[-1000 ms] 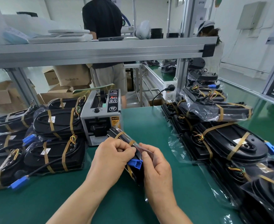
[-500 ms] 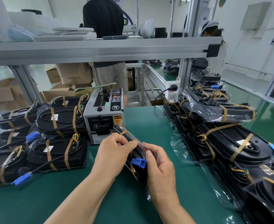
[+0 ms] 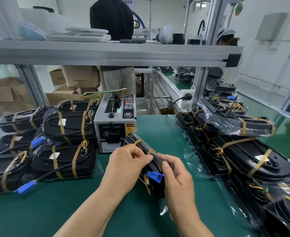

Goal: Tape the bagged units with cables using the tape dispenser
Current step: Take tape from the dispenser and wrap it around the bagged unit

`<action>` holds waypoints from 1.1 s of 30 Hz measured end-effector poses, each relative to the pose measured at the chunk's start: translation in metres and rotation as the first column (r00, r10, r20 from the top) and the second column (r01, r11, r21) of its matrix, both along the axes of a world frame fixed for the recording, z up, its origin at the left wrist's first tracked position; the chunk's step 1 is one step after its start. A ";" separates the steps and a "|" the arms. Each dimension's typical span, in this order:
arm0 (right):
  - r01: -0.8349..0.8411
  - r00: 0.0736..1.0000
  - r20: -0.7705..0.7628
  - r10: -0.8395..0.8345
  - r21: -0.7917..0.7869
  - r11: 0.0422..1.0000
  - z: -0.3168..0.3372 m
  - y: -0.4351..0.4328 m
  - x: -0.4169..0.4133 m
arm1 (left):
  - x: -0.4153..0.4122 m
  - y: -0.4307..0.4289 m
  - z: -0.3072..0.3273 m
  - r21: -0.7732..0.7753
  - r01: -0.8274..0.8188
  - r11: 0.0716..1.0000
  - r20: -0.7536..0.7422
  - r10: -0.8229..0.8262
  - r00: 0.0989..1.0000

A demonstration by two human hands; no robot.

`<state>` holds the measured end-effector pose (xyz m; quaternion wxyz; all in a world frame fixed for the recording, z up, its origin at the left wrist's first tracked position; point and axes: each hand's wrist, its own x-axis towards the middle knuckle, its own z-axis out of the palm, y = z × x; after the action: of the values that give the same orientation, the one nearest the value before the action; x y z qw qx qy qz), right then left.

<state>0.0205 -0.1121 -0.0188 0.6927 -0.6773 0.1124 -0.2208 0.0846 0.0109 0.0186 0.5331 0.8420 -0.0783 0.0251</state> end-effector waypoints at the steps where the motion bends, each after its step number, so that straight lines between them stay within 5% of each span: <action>1: -0.013 1.000 -0.019 0.013 -0.014 1.000 0.002 -0.002 0.000 | -0.002 -0.001 -0.003 -0.019 -0.002 1.000 0.007 0.003 1.000; 6: -0.083 0.990 -0.129 0.052 -0.248 0.965 0.036 -0.017 0.015 | -0.014 -0.001 -0.011 -0.091 -0.012 0.996 0.045 0.016 0.999; 13: -0.355 0.918 -0.377 0.124 -0.641 0.681 0.090 -0.001 0.084 | -0.020 0.001 -0.012 -0.136 -0.001 0.991 -0.006 0.000 1.000; 16: -0.518 0.827 -0.543 0.146 -0.634 0.574 0.085 0.009 0.101 | -0.018 0.008 -0.011 -0.123 0.046 0.991 -0.022 -0.049 0.999; 19: -0.578 0.780 -0.596 0.193 -0.567 0.586 0.073 0.010 0.104 | -0.006 0.028 -0.005 -0.131 0.079 0.988 -0.085 -0.090 0.992; 23: -0.574 0.798 -0.566 0.209 -0.606 0.550 0.067 0.011 0.105 | 0.043 0.053 -0.002 -0.471 -0.312 0.825 -0.333 0.161 0.929; 25: -0.597 0.790 -0.560 0.251 -0.607 0.524 0.065 0.014 0.105 | 0.067 0.055 0.000 -0.534 -0.431 0.727 -0.497 0.142 0.856; 33: -0.548 0.817 -0.536 0.212 -0.605 0.578 0.065 0.009 0.102 | 0.103 0.049 -0.006 -0.543 -0.531 0.650 -0.647 0.079 0.758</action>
<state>0.1225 -0.1027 0.0463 0.3502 -0.9349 0.0028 0.0571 0.1878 0.0596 0.0127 0.7949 0.5421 0.2514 -0.1057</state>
